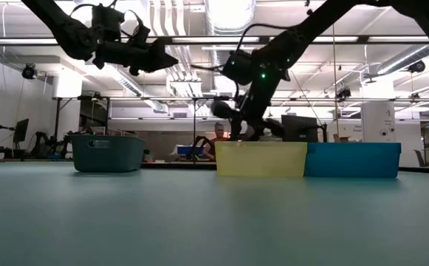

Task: Sort silverware by color (type)
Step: Return to Home Position

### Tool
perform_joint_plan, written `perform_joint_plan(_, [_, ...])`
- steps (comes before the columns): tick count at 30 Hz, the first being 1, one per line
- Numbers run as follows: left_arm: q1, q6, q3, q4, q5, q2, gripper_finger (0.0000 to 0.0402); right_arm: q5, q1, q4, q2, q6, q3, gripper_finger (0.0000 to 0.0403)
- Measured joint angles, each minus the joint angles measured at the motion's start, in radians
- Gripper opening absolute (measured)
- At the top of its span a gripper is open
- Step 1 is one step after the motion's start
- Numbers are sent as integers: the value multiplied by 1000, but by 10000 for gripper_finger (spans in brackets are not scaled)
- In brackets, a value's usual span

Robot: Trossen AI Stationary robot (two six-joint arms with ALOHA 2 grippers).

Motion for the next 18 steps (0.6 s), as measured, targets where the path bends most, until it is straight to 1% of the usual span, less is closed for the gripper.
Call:
perform_joint_plan(2, [0,-20,0,-3,6,0,126,7,0,-1,-23,-71,0,95])
perform_joint_plan(5, [0,-51,0,-21,58,0,126,7,0,10,-52,-200,0,93])
perform_joint_plan(7, [0,-66,0,-24,122,0,126,5,1,22,-70,-296,0,88])
perform_joint_plan(12, [-17,-107,-12,-24,325,0,126,-11,16,56,-97,-526,-4,74])
perform_joint_plan(13, [-24,-116,-15,-24,353,-1,126,-31,18,70,-100,-568,-8,71])
perform_joint_plan(15, [-40,-137,-24,-26,391,-5,126,-103,18,97,-104,-619,-12,66])
perform_joint_plan(18, [-74,-155,-41,-43,418,-21,123,-207,18,152,-108,-686,-25,60])
